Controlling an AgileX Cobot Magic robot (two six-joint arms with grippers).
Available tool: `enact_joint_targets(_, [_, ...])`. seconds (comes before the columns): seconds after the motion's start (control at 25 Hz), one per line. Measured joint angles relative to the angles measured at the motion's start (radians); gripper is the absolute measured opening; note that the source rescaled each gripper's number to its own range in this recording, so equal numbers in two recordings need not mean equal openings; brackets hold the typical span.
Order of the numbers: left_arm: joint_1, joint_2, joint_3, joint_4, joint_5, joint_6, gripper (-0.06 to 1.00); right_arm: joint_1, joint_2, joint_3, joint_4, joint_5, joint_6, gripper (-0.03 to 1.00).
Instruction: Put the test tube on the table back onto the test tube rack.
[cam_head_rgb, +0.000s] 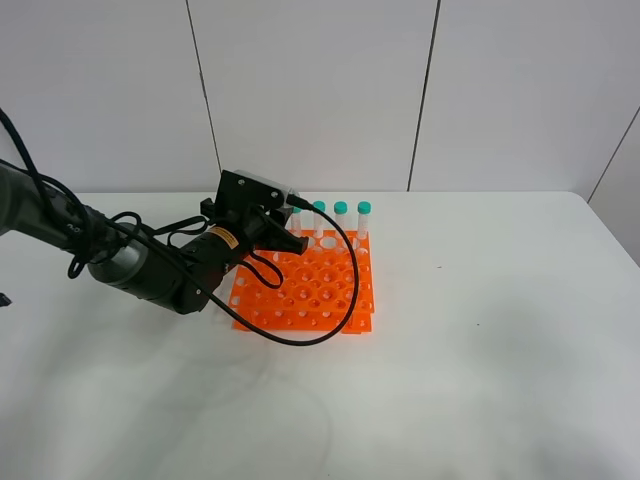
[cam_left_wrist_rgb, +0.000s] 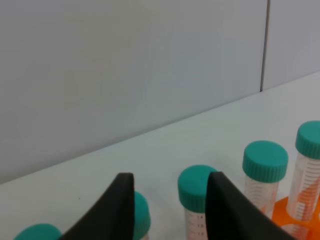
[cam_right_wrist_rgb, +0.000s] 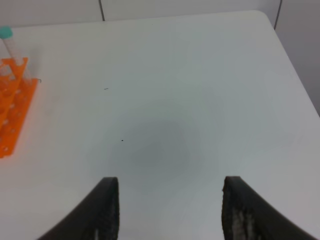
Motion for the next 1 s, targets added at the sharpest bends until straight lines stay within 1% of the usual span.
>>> enact_joint_targets(0.16, [0.0, -0.016, 0.0, 0.002, 0.037, 0.0, 0.2, 0.0, 0.0, 0.0, 0.0, 0.0, 0.0, 0.75])
enact_joint_targets(0.4, [0.0, -0.122, 0.007, 0.001, 0.203, -0.004, 0.2, 0.0, 0.0, 0.0, 0.0, 0.0, 0.0, 0.75])
enact_joint_targets(0.56, [0.004, -0.223, 0.007, 0.0, 0.239, -0.005, 0.21, 0.0, 0.0, 0.0, 0.0, 0.0, 0.0, 0.75])
enact_joint_targets(0.64, [0.019, -0.267, 0.007, 0.001, 0.283, -0.005, 0.21, 0.0, 0.0, 0.0, 0.0, 0.0, 0.0, 0.75])
enact_joint_targets(0.72, [0.052, -0.304, 0.007, -0.001, 0.352, -0.018, 0.21, 0.0, 0.0, 0.0, 0.0, 0.0, 0.0, 0.75])
enact_joint_targets(0.76, [0.071, -0.322, 0.007, -0.001, 0.402, -0.037, 0.21, 0.0, 0.0, 0.0, 0.0, 0.0, 0.0, 0.75])
enact_joint_targets(0.88, [0.153, -0.36, 0.007, -0.003, 0.546, -0.084, 0.21, 0.0, 0.0, 0.0, 0.0, 0.0, 0.0, 0.75])
enact_joint_targets(1.0, [0.246, -0.378, 0.007, 0.003, 0.659, -0.095, 0.21, 0.0, 0.0, 0.0, 0.0, 0.0, 0.0, 0.75])
